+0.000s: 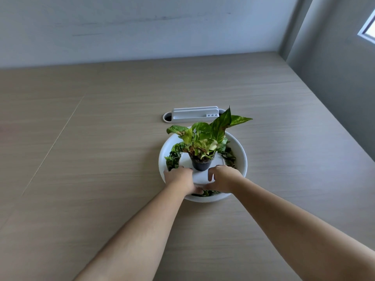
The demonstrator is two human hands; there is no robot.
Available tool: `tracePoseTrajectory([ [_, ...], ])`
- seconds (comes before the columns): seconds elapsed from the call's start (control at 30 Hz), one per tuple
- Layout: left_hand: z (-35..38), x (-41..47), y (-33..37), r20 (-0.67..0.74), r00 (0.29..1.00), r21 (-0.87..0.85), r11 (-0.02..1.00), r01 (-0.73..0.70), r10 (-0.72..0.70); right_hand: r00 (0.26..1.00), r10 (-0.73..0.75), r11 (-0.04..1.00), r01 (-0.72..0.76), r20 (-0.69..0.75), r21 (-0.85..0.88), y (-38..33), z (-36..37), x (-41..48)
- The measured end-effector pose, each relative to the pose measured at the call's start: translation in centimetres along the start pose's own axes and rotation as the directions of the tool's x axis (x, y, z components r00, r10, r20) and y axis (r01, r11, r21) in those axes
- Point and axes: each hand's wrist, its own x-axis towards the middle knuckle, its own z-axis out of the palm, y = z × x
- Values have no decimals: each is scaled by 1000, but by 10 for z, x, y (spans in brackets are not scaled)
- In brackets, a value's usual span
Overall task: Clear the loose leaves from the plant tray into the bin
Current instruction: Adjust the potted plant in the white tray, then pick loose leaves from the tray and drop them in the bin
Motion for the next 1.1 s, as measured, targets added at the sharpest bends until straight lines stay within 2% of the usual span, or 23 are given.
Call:
tracePoseTrajectory([
  [0.17, 10, -2, 3, -100, 995, 13, 1000, 10, -9, 999, -30, 1000, 30, -33, 2, -5, 15, -1],
  [0.3, 14, 0, -3, -122, 990, -38, 997, -71, 66, 997, -61, 998, 62, -52, 24, -6, 22, 1],
  [0.47, 14, 4, -12, -131, 988, -224, 969, -109, 81, 998, -45, 993, 49, -48, 104, -6, 22, 2],
  [0.57, 6, 7, -16, -142, 983, -306, 939, -158, 119, 989, 17, 983, 10, -145, 181, -8, 13, -1],
  [0.67, -1, 8, -22, -224, 959, -330, 913, -241, 172, 963, 126, 953, -50, -239, 300, -11, 4, -7],
  [0.83, -7, 0, -25, -287, 930, -360, 875, -325, 228, 901, 298, 877, -128, -315, 464, -11, -1, -23],
  [0.97, -8, -15, -8, -295, 919, -334, 873, -356, 262, 850, 372, 837, -134, -372, 530, 1, -7, -53],
  [1.1, -9, -40, 38, -327, 890, -274, 869, -411, 318, 764, 493, 760, -146, -416, 633, 37, -11, -98],
])
